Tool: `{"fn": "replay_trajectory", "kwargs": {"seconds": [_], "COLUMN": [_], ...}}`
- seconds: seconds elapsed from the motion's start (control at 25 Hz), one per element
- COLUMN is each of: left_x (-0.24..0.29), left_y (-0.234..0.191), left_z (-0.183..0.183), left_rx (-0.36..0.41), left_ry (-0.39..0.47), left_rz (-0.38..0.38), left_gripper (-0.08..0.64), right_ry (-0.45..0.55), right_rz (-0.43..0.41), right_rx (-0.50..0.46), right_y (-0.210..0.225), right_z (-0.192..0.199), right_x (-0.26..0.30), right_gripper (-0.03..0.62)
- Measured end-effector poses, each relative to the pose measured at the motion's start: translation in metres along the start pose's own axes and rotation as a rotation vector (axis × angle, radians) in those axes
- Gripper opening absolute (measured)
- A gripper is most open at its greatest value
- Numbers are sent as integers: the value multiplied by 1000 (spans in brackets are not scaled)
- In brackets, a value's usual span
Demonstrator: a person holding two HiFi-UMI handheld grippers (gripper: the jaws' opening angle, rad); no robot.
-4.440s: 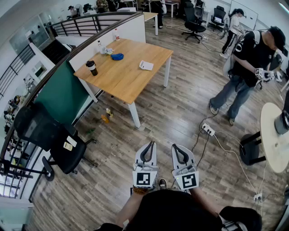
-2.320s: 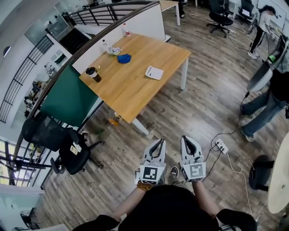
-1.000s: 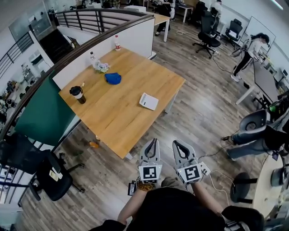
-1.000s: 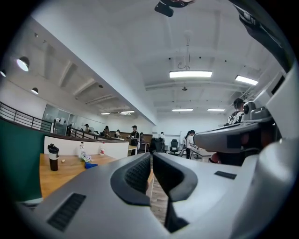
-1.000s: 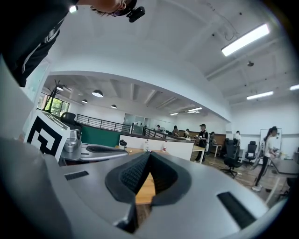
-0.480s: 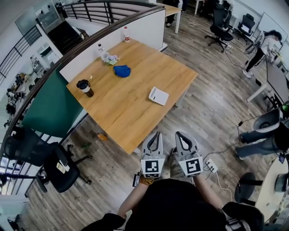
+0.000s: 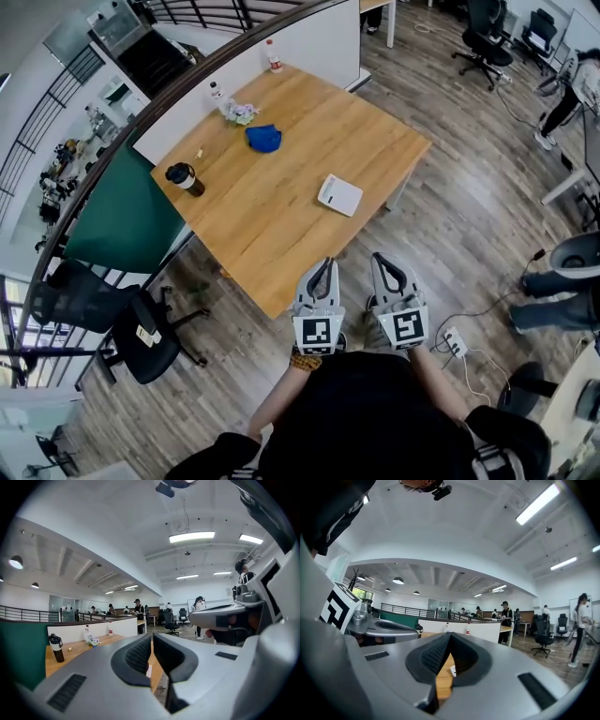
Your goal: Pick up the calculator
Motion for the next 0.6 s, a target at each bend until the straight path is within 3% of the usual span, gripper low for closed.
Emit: {"fn": "replay_trajectory", "kwargs": {"seconds": [0.4, 0.6], "left_x": [88, 113], "left_y": [17, 14], "left_z": [2, 9], "left_rx": [43, 43], "left_ry": [-45, -76], "left_rz": [-70, -146], "left_gripper": [35, 35], "right_ry": [-9, -29], "right_rz": [-130, -194], "right_rx": [35, 58], "right_y": [77, 106], "right_z": [21, 35], "right_x": [50, 75], "right_gripper": [6, 6]}}
Point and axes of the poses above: the fingertips, and each gripper's own axes: x forward along the fingers, y to its right, z out of its underside, the point moved 1 cm from there along -x, backward along the fingers, and after that the axes turned 4 degrees about y, right-handed, at the moved point
